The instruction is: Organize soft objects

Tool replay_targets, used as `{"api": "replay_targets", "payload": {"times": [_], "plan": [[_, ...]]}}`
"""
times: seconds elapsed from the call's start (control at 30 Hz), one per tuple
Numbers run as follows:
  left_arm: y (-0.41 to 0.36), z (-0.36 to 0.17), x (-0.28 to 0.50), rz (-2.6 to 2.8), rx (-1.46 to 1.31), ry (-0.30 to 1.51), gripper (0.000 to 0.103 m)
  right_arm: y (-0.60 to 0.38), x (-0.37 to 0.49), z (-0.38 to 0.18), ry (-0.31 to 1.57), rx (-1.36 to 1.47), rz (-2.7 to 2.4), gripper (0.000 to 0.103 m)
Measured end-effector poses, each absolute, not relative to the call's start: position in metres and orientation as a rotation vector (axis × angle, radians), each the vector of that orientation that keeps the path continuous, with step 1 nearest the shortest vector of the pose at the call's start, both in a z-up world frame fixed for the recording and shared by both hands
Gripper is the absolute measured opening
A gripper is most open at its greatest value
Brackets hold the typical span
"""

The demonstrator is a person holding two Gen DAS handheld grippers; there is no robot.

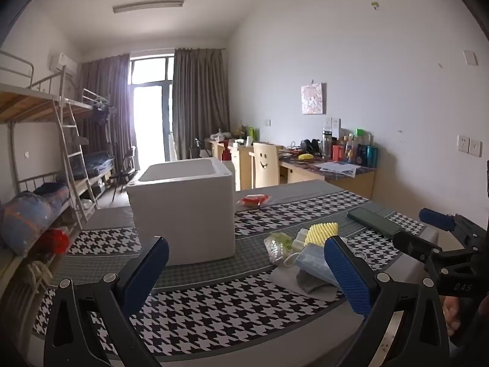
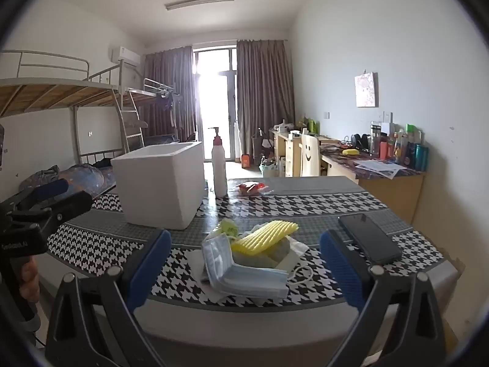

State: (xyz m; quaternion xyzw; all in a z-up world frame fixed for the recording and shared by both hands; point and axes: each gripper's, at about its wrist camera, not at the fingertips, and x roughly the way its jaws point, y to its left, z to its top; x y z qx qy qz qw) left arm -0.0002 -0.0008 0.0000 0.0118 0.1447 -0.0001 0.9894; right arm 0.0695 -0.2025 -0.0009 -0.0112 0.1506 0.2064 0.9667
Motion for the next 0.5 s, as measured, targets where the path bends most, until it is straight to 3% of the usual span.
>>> {"api": "replay_targets", "payload": {"times": [0.5], "plan": [[0.0055, -0.0049, 0.0072, -0.005, -0.012, 0.316, 0.102, -0.2028, 0.0688, 0.0023, 0.304, -0.021, 0.414, 0.1]]}}
